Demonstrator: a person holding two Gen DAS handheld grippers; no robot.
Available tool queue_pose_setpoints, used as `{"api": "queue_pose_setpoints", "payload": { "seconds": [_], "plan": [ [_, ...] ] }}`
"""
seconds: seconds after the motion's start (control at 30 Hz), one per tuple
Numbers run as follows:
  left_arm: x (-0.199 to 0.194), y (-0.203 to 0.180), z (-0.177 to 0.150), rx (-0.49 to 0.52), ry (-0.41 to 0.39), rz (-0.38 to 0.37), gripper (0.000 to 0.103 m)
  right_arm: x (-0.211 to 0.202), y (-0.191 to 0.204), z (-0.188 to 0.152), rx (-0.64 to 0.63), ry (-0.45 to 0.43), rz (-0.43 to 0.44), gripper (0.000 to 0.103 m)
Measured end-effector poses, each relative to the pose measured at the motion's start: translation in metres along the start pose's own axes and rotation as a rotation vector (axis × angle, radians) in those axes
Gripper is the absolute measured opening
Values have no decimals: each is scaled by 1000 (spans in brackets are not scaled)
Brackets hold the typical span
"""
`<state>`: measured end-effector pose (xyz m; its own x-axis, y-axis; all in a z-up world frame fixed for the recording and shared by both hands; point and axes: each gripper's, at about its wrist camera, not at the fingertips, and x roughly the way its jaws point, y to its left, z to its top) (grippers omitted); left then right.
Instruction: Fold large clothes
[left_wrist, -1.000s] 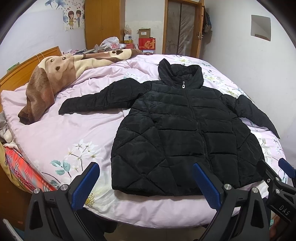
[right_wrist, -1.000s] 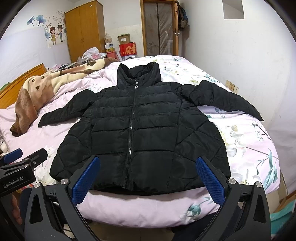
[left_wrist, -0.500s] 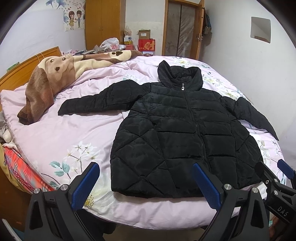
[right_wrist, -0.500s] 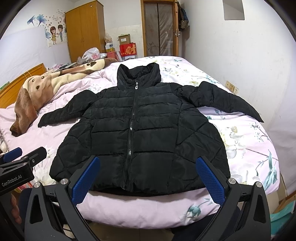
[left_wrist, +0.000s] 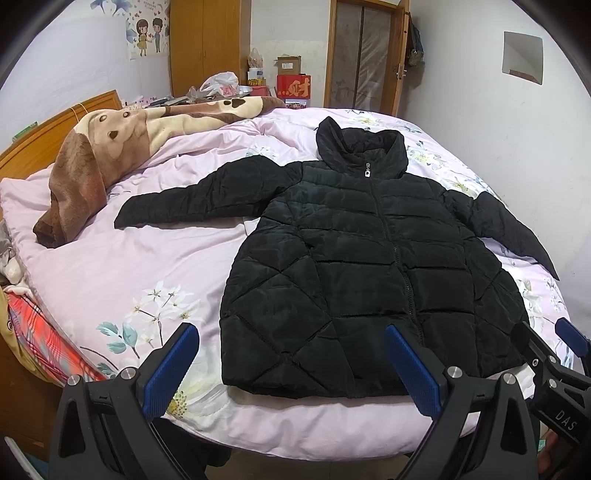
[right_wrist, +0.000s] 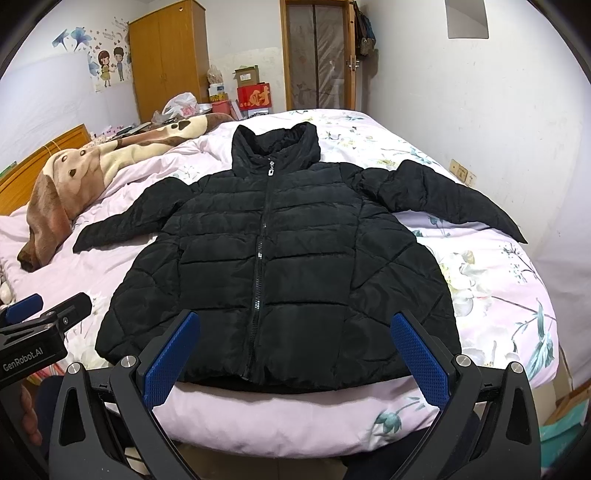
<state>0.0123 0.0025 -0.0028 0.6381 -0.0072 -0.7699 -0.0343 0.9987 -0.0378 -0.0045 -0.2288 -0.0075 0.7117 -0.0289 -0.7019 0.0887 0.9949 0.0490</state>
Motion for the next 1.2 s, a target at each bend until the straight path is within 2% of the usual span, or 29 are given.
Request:
{"api": "queue_pose_setpoints", "payload": {
  "seconds": [0.13, 0.23, 0.3, 0.37, 0.43, 0.53, 0.67, 0.77, 0.9, 1.0, 1.1, 1.2],
  "plan": [
    [5, 5, 4, -33, 25, -41, 102, 3, 2, 4, -3, 0, -4, 103],
    [15, 17, 16, -84, 7, -95, 102, 8, 3, 10, 2, -5, 12, 103],
    [23, 32, 26, -112, -4, -103, 102, 14, 5, 17, 5, -4, 31, 103],
    [31, 48, 38, -112, -28, -69, 102, 20, 7, 24, 7, -11, 44, 103],
    [44, 68, 51, -149, -24, -74, 102, 28, 10, 33, 0, -21, 66, 103],
    [72, 104, 72, -234, -4, -72, 102, 43, 17, 47, -3, -38, 100, 103],
    [111, 161, 95, -362, 15, -19, 102, 66, 28, 65, -11, -28, 143, 103],
    [139, 198, 105, -450, 49, -48, 102, 82, 41, 79, -38, -28, 187, 103],
    [177, 240, 115, -529, 95, 33, 101, 103, 62, 97, -87, -44, 234, 103],
    [202, 269, 126, -575, 83, 25, 102, 122, 82, 110, -122, -40, 236, 103],
    [232, 302, 134, -671, 95, 17, 101, 140, 100, 117, -153, -23, 259, 103],
    [261, 326, 145, -682, 104, 37, 101, 157, 120, 120, -194, -2, 279, 103]
  ]
}}
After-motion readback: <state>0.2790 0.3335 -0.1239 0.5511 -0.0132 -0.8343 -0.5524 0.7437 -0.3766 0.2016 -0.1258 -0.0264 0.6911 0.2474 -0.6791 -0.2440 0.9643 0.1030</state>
